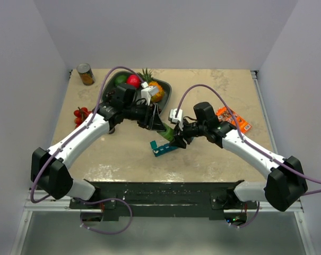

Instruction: Sort the pills into containers

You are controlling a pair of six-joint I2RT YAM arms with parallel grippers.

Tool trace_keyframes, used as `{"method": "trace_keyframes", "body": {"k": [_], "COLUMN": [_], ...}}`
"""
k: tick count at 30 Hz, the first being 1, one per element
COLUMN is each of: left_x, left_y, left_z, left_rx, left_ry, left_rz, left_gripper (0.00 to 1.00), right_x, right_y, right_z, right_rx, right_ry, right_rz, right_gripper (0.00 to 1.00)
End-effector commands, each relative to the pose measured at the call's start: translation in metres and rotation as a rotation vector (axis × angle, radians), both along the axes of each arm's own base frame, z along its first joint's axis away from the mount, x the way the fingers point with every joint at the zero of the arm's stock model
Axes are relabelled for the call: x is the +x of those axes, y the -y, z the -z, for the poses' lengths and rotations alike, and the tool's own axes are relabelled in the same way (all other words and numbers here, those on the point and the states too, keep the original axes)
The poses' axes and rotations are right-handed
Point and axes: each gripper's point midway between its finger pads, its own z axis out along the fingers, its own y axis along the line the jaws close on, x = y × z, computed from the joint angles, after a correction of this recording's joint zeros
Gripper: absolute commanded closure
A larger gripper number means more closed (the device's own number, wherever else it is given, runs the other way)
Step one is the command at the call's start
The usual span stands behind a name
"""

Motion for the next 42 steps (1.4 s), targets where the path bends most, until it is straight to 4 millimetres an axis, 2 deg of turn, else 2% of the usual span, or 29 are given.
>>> {"method": "trace_keyframes", "body": {"k": [1,6,12,15,20,24,25,28,29,32,34,38,39,42], "left_x": [0.004,-0.005,-0.017,-0.025,-0.039,-0.054,-0.052,-0.04,-0.036,-0.022,-0.01,-0.005,-0.004,-0.003], "left_y": [-0.003,0.002,0.004,0.005,-0.002,-0.005,-0.006,-0.008,-0.008,-0.008,-0.013,-0.018,-0.019,-0.026], "left_z": [0.013,0.026,0.02,0.017,0.025,0.021,0.022,0.02,0.019,0.008,0.003,-0.011,-0.011,-0.009], "left_rx": [0.067,0.086,0.011,-0.033,-0.022,-0.078,-0.072,-0.051,-0.044,-0.025,-0.013,-0.038,-0.038,-0.024], "left_ry": [-0.141,-0.228,-0.151,-0.036,0.196,0.364,0.402,0.488,0.485,0.479,0.475,0.46,0.456,0.445], "left_rz": [-0.112,-0.091,-0.008,0.095,0.287,0.422,0.428,0.397,0.376,0.306,0.247,0.191,0.184,0.158], "left_gripper": [1.0,1.0,1.0,1.0,1.0,1.0,0.99,0.79,0.66,0.49,0.45,0.29,0.2,0.12], "right_x": [0.022,0.021,0.003,-0.015,-0.041,-0.053,-0.056,-0.063,-0.063,-0.061,-0.059,-0.058,-0.057,-0.056], "right_y": [-0.012,-0.013,-0.023,-0.028,-0.032,-0.035,-0.035,-0.036,-0.036,-0.034,-0.034,-0.033,-0.032,-0.032], "right_z": [-0.054,-0.054,-0.06,-0.065,-0.07,-0.073,-0.073,-0.075,-0.075,-0.076,-0.076,-0.075,-0.075,-0.075], "right_rx": [0.093,0.098,0.177,0.226,0.289,0.337,0.348,0.373,0.375,0.373,0.369,0.364,0.363,0.36], "right_ry": [0.188,0.185,0.097,0.048,-0.024,-0.094,-0.109,-0.144,-0.146,-0.137,-0.13,-0.117,-0.116,-0.113], "right_rz": [0.007,-0.003,-0.085,-0.176,-0.31,-0.368,-0.383,-0.419,-0.418,-0.41,-0.404,-0.397,-0.393,-0.388], "right_gripper": [1.0,1.0,1.0,1.0,1.0,1.0,1.0,1.0,1.0,1.0,1.0,1.0,1.0,1.0]}}
